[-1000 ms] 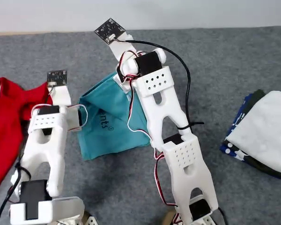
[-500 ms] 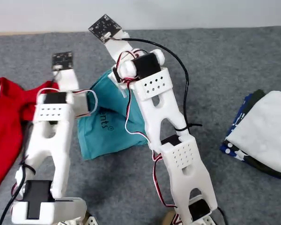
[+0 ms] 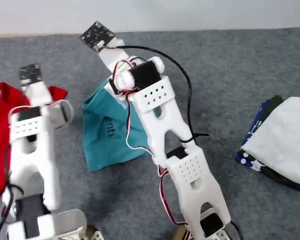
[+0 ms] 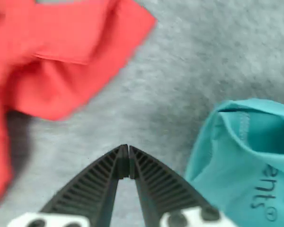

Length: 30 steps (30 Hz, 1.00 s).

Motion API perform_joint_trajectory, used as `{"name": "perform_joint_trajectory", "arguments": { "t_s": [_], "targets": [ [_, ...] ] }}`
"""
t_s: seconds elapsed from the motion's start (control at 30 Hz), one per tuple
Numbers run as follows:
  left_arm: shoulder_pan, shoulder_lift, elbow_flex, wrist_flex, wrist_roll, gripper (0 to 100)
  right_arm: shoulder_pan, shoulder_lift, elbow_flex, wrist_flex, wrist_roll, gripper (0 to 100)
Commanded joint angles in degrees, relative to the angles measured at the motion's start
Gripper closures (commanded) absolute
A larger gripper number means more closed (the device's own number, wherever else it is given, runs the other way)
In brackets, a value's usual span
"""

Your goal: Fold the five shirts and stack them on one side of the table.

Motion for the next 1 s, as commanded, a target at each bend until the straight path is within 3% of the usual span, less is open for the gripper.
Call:
{"name": "perform_joint_trajectory", "arguments": {
  "t_s": [0.0,0.2,0.47,0.97],
  "targets": [
    [-3.4,-7.1,-1.4,2.4,-2.1,99,-1.9,-1.8,2.2,2.3,-0.3,98.8],
    [-12.9,-14.5,-1.2,2.6,-3.5,99,-8.0,-1.8,8.6,2.3,-0.4,98.8],
    [-23.9,-13.8,-1.1,2.5,-7.0,99,-15.3,-6.2,23.0,2.2,-0.4,98.8],
    [-25.0,-12.2,-1.3,2.3,-7.5,99,-24.0,-4.2,29.7,2.2,-0.6,96.7]
  ]
}}
